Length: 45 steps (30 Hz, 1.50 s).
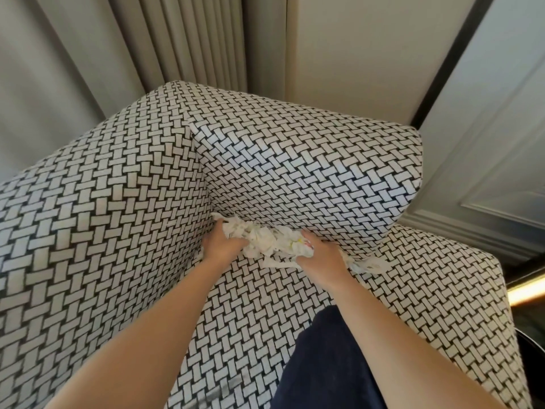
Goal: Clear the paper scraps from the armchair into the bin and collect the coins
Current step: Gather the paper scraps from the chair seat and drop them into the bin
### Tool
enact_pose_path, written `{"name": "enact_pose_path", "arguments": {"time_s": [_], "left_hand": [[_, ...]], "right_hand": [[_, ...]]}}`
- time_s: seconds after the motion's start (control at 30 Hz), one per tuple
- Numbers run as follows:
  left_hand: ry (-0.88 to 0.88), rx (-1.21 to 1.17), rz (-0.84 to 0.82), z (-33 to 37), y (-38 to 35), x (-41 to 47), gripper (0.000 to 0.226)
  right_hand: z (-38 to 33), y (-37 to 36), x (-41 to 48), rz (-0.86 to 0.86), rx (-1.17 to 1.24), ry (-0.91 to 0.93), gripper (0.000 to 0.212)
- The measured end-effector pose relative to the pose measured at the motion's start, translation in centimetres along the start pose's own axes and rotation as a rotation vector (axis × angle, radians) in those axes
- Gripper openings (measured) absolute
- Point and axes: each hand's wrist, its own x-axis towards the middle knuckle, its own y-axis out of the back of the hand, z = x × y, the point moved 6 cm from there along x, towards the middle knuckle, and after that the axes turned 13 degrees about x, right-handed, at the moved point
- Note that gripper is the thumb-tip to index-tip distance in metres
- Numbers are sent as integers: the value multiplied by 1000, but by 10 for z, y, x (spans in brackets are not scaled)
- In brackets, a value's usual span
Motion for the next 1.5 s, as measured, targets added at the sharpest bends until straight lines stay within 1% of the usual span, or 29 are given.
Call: {"name": "enact_pose_path", "arguments": {"time_s": [0.07, 0.13, 0.2, 0.23, 0.3, 0.37, 0.5, 0.6, 0.7, 0.77, 0.87, 0.93, 1.0, 1.1, 1.17, 1.23, 1.3, 1.43, 1.5], "left_hand": [[2, 60, -76, 1, -12, 5, 79], [1, 94, -116, 3, -22, 8, 87], [-9, 109, -111, 7, -28, 9, 89], [-10, 131, -74, 9, -29, 9, 88], [-11, 155, -20, 14, -30, 8, 82], [-53, 202, -13, 18, -34, 6, 70], [-103, 201, -84, 27, -52, 2, 48], [-118, 172, -118, 37, -60, -10, 37], [-122, 148, -170, 45, -63, -21, 29], [-114, 143, -185, 48, -63, -26, 29], [-138, 136, -211, 52, -63, -34, 33], [-152, 118, -230, 54, -64, -39, 43], [-158, 113, -232, 56, -63, -44, 52], [-196, 97, -254, 65, -59, -53, 54], [-213, 71, -281, 67, -59, -58, 48], [-204, 34, -335, 66, -63, -61, 38], [-200, 22, -368, 64, -66, -63, 35], [-208, 26, -375, 64, -70, -67, 49], [-221, 5, -372, 63, -70, -71, 48]], "right_hand": [[2, -3, 3, -27, -5, -16, 70], [4, -7, 6, -42, -19, -39, 72], [6, -9, 9, -44, -39, -60, 74], [7, -11, 9, -51, -63, -67, 74], [8, -13, 10, -71, -105, -74, 77], [8, -14, 10, -90, -121, -75, 78], [9, -12, 10, -114, -79, -66, 76], [8, -9, 10, -116, -77, -62, 74], [8, -9, 9, -104, -80, -53, 62], [8, -7, 8, -104, -64, -63, 57], [8, -6, 7, -130, -16, -72, 67], [7, -6, 4, -154, 13, -70, 72], [7, -6, 3, -160, 31, -66, 67], [6, -5, 1, -157, 23, -57, 53], [4, -2, -2, -150, 27, -43, 47], [0, 3, -6, -145, 52, -34, 41], [-4, 8, -10, -134, 78, -17, 33], [-10, 11, -16, -115, 70, 23, 33], [-8, 13, -17, -99, 114, 10, 37]]}}
